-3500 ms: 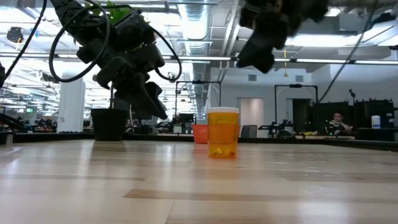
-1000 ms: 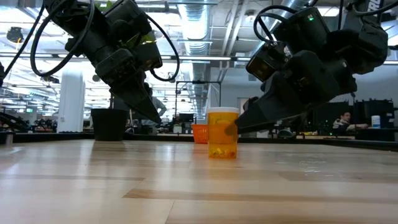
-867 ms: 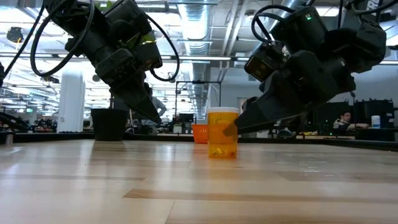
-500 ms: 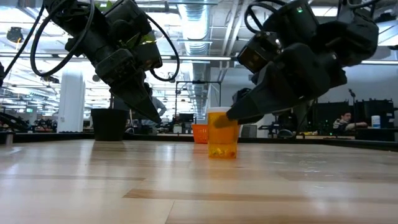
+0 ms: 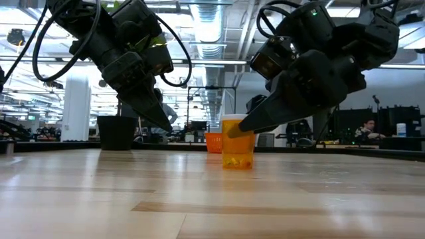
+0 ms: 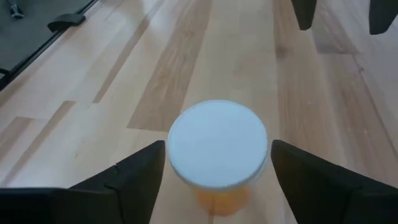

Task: Pick and place pill bottles into a basket
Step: Put the orange medicine bottle into the orange bin

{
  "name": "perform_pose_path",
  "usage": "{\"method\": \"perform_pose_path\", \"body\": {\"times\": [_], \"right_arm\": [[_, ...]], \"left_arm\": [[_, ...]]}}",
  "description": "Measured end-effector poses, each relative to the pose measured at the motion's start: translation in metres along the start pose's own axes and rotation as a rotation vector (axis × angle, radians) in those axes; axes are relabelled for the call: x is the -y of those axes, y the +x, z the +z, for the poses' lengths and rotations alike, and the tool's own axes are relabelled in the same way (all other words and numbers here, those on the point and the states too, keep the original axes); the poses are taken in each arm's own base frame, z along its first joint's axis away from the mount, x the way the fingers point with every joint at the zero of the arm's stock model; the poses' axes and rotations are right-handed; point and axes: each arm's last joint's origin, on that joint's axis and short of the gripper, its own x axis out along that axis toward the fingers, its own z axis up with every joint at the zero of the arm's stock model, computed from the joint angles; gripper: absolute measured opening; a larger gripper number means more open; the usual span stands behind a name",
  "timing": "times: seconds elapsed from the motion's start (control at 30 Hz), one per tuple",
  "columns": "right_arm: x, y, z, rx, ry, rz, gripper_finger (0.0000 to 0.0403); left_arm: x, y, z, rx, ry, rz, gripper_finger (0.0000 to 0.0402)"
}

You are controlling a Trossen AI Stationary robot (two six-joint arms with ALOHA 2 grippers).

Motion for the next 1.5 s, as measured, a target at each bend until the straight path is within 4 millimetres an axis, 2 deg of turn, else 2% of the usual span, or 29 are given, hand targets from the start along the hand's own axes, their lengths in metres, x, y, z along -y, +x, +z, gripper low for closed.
{"method": "perform_pose_path", "body": {"times": [0.37,0.73,0.97,1.1,1.27,1.5], "right_arm": [[0.0,0.0,0.0,0.0,0.0,0.0,0.0249],[0.0,0.0,0.0,0.001,0.0,0.0,0.018],[0.001,-0.001,0.003,0.016,0.0,-0.01,0.0199],[0.005,-0.001,0.01,0.039,0.011,-0.021,0.0203],[0.016,-0.001,0.025,0.065,-0.001,-0.049,0.0189],[0.044,-0.014,0.059,0.081,-0.002,-0.129,0.0194]], "left_arm": [[0.005,0.0,-0.001,-0.003,0.012,-0.013,0.0233],[0.005,0.0,-0.001,-0.003,0.012,-0.013,0.0233],[0.005,0.0,-0.001,-0.003,0.012,-0.013,0.0233],[0.005,0.0,-0.001,-0.003,0.011,-0.013,0.0233],[0.005,0.0,-0.001,-0.003,0.011,-0.013,0.0233],[0.005,0.0,-0.001,-0.004,0.011,-0.012,0.0233]]}}
